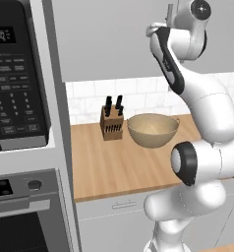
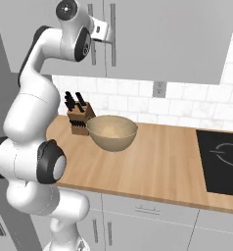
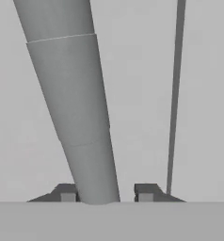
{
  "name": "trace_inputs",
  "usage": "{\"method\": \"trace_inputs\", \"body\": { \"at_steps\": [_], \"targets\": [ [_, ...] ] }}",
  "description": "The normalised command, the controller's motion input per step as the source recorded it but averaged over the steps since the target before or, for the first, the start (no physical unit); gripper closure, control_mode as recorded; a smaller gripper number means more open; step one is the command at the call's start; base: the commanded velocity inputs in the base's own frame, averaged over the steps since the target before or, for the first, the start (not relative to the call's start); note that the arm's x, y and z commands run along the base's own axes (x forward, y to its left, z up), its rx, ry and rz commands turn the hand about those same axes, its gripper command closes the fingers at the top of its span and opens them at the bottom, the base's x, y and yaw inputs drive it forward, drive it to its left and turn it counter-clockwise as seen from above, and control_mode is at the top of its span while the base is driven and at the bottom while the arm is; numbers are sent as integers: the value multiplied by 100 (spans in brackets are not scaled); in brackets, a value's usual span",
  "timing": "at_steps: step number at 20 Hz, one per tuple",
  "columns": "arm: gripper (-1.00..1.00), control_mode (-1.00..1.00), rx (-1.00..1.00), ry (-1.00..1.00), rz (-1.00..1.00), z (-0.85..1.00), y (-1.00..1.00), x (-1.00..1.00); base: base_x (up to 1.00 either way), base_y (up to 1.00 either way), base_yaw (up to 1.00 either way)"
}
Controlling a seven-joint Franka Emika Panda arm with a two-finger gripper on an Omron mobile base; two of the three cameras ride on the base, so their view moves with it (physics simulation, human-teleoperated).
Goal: Open the cabinet, pick up the bread from the cabinet and place it in the basket. Then move the basket to the dining counter.
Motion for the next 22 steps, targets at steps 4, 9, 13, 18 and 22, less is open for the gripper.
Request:
{"method": "trace_inputs", "body": {
  "at_steps": [4, 9, 13, 18, 22],
  "targets": [
    [100, -100, 0, -2, 0, -2, 0, 21, 0, 0, 0],
    [100, -100, -2, -2, 0, -2, 15, -13, 0, 0, 0],
    [100, -100, -20, -7, 0, 16, 21, -97, 0, 0, 0],
    [100, -100, -23, -6, 0, 32, 30, -100, 0, 0, 0],
    [100, -100, -5, 1, -6, 52, 55, -100, 0, 0, 0]
  ]
}}
